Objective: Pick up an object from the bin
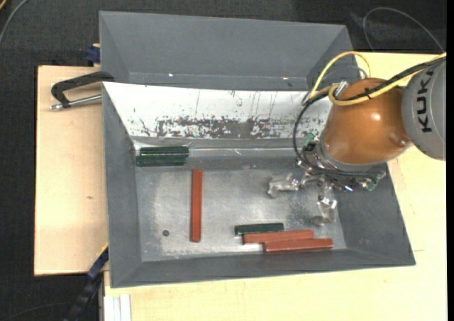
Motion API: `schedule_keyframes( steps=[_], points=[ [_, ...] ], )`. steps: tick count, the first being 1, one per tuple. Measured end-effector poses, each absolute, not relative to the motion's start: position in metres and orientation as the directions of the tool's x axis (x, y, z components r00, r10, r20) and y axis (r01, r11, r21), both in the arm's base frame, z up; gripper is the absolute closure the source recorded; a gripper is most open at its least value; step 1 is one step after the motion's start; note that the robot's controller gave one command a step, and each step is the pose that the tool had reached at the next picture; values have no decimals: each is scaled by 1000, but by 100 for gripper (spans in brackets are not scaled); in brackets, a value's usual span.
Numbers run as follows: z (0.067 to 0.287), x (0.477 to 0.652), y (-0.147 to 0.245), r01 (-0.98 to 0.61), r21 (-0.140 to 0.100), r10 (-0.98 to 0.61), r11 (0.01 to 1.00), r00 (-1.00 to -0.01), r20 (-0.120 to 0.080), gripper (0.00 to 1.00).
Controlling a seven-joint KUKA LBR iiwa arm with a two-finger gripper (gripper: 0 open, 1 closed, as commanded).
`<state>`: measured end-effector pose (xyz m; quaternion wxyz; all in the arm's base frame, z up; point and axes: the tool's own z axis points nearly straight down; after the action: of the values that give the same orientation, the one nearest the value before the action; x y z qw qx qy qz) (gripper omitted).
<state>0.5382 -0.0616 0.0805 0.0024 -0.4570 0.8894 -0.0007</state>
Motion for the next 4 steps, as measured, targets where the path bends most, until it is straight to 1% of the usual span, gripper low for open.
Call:
schedule_keyframes(
  steps=[1,2,3,4],
  points=[
    [138,565,26,-797,-6,-797,604,-603,-14,0],
    [108,505,6,-756,4,-756,654,-654,2,0],
    [121,496,32,-753,1,-753,658,-658,-2,0],
    [126,493,46,-602,1,-602,799,-799,-2,0]
  ],
)
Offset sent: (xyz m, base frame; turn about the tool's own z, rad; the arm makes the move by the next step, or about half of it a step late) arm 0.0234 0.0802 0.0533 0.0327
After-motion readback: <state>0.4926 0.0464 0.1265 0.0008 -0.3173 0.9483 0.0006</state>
